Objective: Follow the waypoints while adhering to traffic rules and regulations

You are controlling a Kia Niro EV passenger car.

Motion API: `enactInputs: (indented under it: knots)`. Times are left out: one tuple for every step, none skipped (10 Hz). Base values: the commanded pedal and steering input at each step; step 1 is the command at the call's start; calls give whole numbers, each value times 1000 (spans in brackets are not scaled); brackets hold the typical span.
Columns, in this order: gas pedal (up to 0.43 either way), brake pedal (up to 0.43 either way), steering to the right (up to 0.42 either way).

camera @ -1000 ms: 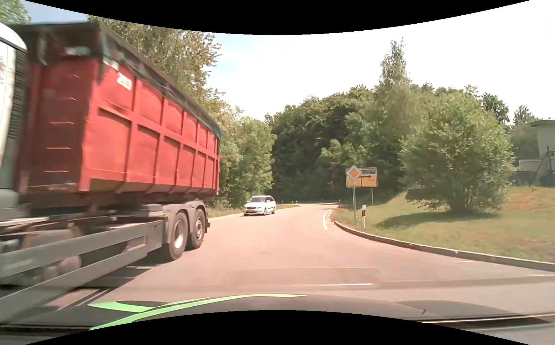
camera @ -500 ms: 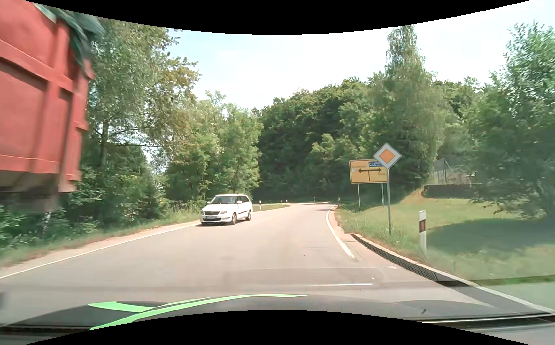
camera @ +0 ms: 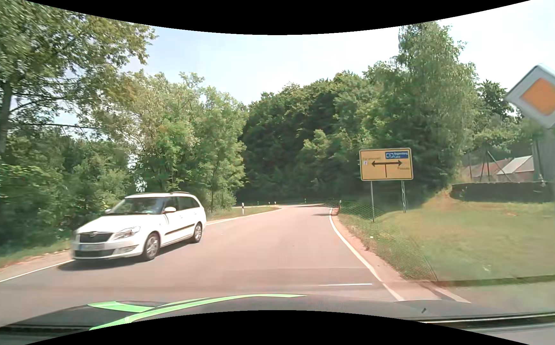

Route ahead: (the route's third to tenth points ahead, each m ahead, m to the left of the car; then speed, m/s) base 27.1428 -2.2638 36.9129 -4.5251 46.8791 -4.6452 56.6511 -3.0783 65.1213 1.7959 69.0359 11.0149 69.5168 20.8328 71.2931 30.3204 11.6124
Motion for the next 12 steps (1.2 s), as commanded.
enactInputs:
  knots:
    - [67,0,31]
    - [67,0,31]
    - [67,0,31]
    - [67,0,31]
    - [67,0,32]
    - [67,0,34]
    - [67,0,35]
    - [67,0,35]
    - [67,0,36]
    - [67,0,37]
    - [67,0,38]
    - [67,0,38]
